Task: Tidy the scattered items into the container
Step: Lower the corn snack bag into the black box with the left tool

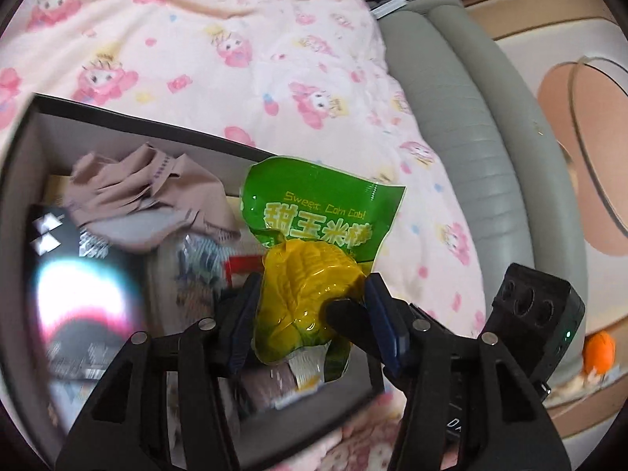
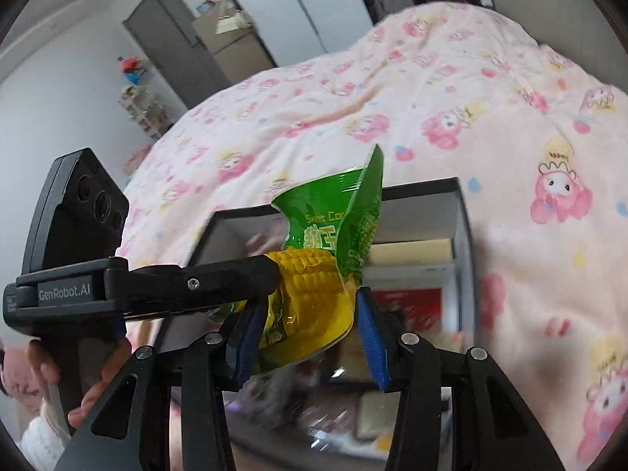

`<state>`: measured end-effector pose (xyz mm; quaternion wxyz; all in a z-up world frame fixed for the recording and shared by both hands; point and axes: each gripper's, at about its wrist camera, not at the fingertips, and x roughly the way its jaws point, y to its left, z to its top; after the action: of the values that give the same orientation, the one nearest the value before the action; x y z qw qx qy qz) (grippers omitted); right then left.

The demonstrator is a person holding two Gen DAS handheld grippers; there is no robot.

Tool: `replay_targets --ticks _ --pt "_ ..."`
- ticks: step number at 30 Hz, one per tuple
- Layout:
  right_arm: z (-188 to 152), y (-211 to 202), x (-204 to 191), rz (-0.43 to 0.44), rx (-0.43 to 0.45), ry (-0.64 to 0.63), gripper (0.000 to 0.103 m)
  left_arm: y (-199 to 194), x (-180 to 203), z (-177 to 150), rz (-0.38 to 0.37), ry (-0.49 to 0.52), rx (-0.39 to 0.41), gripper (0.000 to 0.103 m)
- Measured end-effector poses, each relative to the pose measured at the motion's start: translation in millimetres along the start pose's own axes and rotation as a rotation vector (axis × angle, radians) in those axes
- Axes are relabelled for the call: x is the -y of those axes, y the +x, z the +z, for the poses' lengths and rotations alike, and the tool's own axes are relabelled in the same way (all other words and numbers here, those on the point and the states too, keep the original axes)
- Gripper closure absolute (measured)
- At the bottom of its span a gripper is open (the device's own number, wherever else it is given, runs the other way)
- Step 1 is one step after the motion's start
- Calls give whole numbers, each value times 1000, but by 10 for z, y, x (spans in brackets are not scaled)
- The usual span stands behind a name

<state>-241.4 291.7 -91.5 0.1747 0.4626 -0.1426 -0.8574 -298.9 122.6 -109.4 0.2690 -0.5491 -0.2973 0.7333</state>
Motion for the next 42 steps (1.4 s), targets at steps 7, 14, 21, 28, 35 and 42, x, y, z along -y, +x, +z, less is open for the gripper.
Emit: replay_targets --ticks 7,14,21,28,35,42 --pt "176 364 288 -56 -100 3 61 447 -249 132 3 -70 -8 48" --pt "143 380 236 -117 -92 -54 62 448 -472 96 -43 -179 -8 43" --pt "108 -100 247 -198 5 -51 62 287 -106 -15 217 43 56 64" --pt "50 -175 438 -199 -16 8 68 706 -19 -78 287 83 -52 73" --pt "80 -168 610 -233 -8 68 68 780 93 -97 236 111 -80 73" --pt "91 -273 509 -208 20 38 68 610 58 -220 242 141 -108 73"
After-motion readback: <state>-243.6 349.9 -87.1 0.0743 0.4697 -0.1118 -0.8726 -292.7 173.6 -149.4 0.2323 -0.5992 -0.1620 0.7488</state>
